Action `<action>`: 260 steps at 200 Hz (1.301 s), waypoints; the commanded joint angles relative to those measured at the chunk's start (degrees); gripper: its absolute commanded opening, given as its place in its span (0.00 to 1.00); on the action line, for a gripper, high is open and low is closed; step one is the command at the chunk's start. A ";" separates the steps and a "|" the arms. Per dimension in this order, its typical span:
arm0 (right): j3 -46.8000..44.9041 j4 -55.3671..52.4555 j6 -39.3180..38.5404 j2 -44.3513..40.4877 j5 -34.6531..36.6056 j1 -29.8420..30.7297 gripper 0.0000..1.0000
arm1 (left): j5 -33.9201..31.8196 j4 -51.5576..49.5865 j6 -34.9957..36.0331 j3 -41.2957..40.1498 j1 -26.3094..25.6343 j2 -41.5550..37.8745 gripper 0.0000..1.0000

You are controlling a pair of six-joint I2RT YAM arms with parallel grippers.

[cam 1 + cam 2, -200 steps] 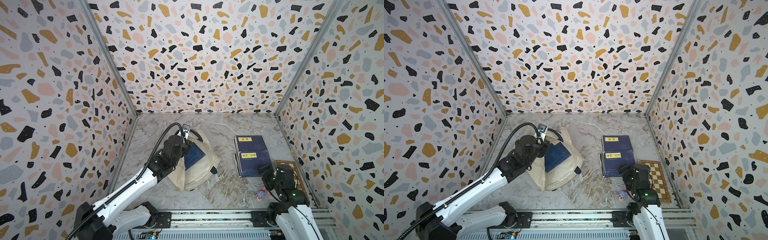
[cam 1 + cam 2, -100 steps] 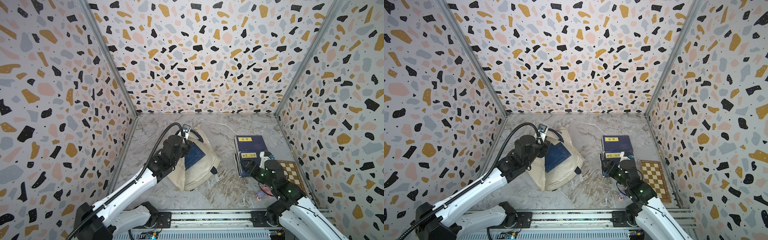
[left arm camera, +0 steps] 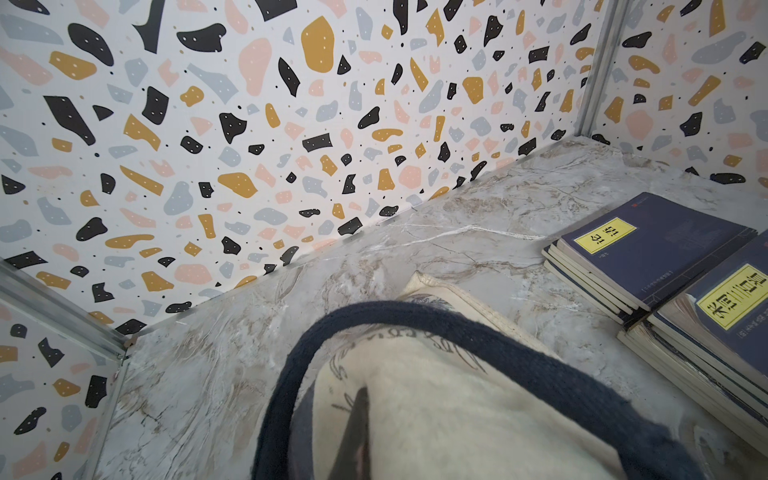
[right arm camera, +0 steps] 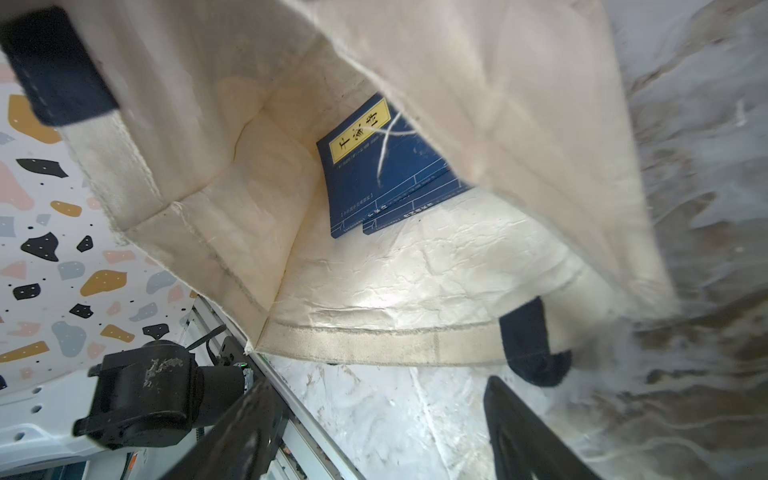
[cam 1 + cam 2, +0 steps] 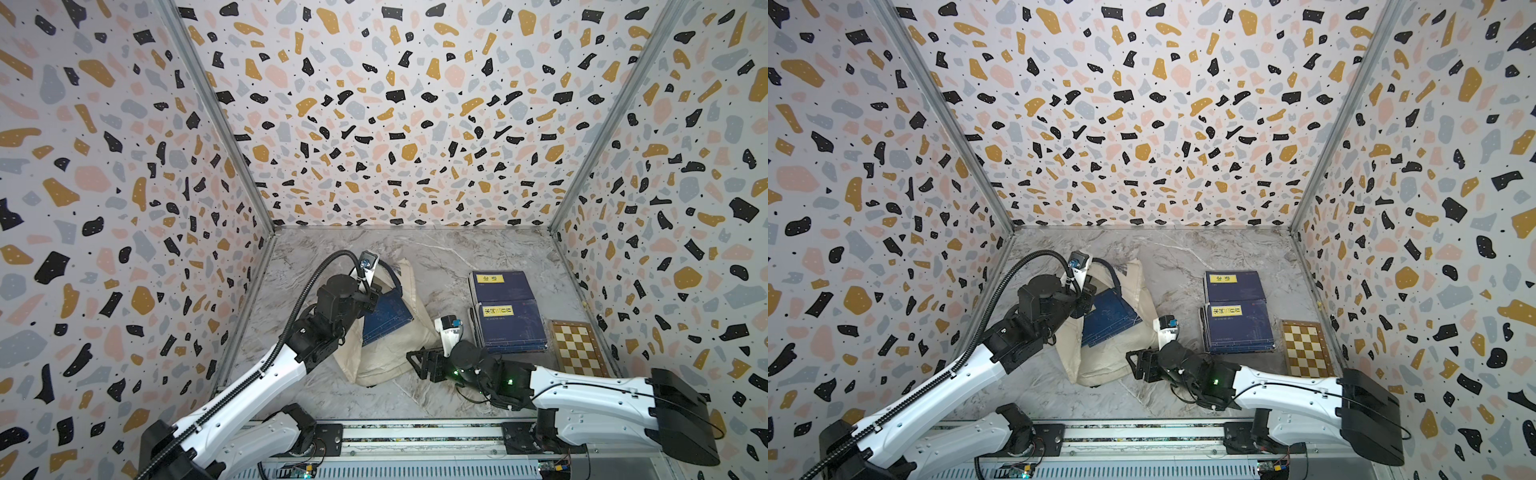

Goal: Take out the books from the canvas bag
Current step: Pick up the book from the canvas bag.

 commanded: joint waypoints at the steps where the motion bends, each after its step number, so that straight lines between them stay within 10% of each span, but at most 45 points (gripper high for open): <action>1: 4.66 5.96 2.76 5.26 2.72 2.18 0.80 | 1.59 7.35 -0.83 -0.03 0.30 -2.02 0.00; 120: 15.43 14.30 9.29 30.85 8.79 4.64 0.83 | 10.73 15.88 -0.81 -5.01 0.27 -9.15 0.00; 260: 8.14 29.26 9.35 33.35 11.34 -2.91 0.81 | 22.94 28.08 4.23 -12.83 -0.76 -23.08 0.00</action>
